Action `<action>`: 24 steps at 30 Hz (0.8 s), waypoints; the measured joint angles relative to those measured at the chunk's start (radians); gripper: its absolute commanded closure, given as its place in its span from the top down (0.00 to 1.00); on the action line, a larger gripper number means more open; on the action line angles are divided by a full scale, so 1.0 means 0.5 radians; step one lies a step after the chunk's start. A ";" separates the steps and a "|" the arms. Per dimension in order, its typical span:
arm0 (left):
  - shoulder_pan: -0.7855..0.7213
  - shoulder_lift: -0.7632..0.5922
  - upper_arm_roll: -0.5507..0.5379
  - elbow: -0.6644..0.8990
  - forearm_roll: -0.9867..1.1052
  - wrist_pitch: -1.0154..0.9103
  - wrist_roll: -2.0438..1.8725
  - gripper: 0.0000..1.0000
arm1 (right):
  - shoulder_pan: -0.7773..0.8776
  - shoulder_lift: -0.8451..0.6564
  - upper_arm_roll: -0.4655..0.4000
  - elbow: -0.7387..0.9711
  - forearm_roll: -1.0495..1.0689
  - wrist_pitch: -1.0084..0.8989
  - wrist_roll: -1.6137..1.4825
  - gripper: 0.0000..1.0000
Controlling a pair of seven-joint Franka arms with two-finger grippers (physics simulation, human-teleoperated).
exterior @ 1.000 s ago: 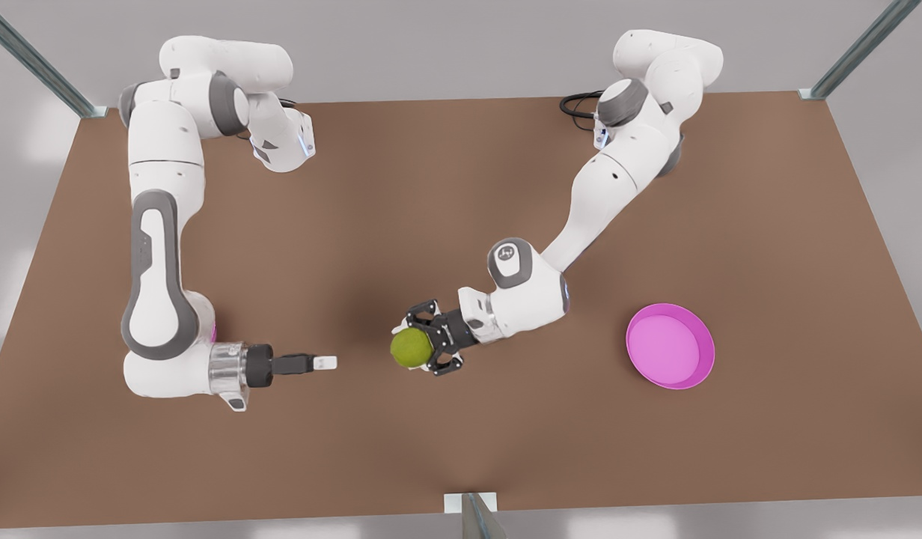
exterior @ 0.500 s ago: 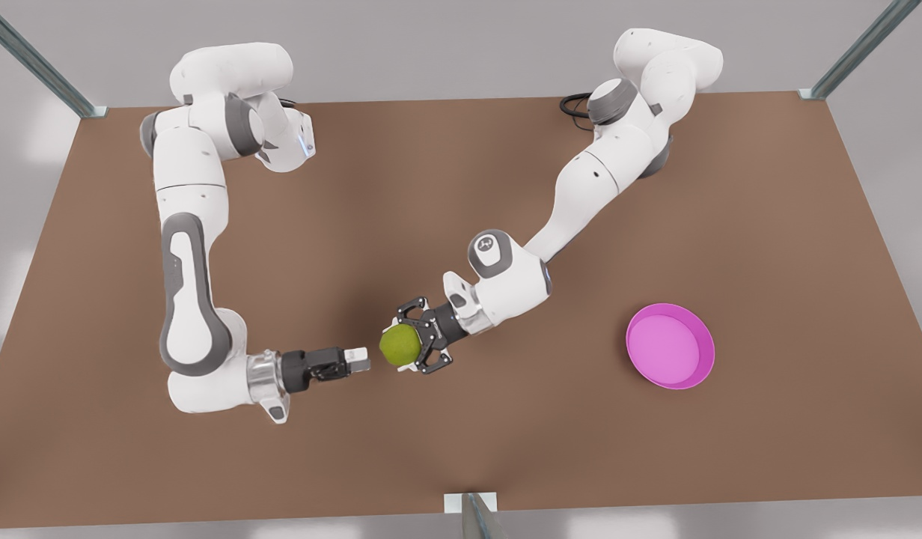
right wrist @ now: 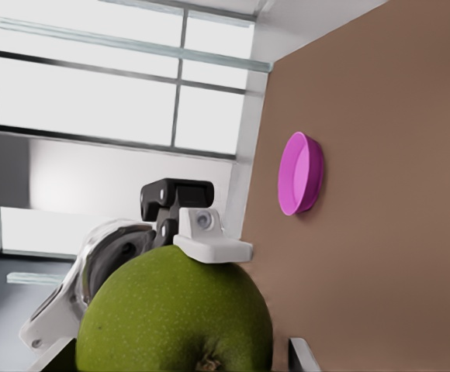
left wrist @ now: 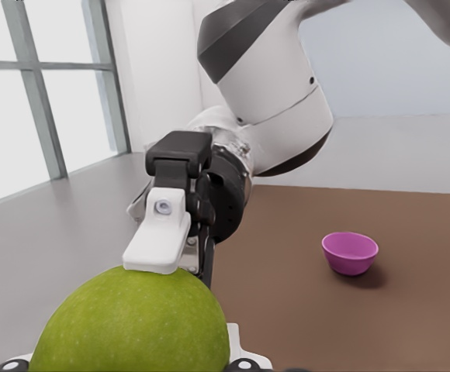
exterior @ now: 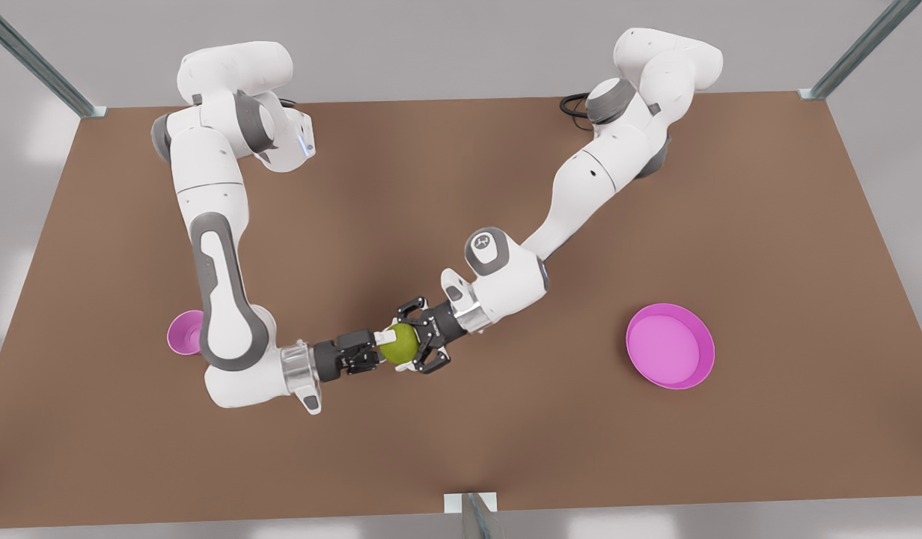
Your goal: Use the left arm to pick up the apple from the plate, transfer it to the gripper of the right arm, and then use the right arm to place it into the bowl
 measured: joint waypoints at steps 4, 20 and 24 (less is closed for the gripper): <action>0.000 0.000 0.000 0.000 0.000 0.003 0.048 0.86 | 0.026 -0.002 0.002 -0.017 -0.005 0.017 -0.065 1.00; 0.000 0.000 0.009 0.000 0.000 0.005 0.124 1.00 | 0.041 -0.012 -0.012 -0.022 -0.012 0.088 -0.222 0.55; -0.001 0.000 0.009 0.000 0.000 0.005 0.126 1.00 | -0.006 -0.012 -0.011 -0.029 -0.075 0.067 -0.247 0.55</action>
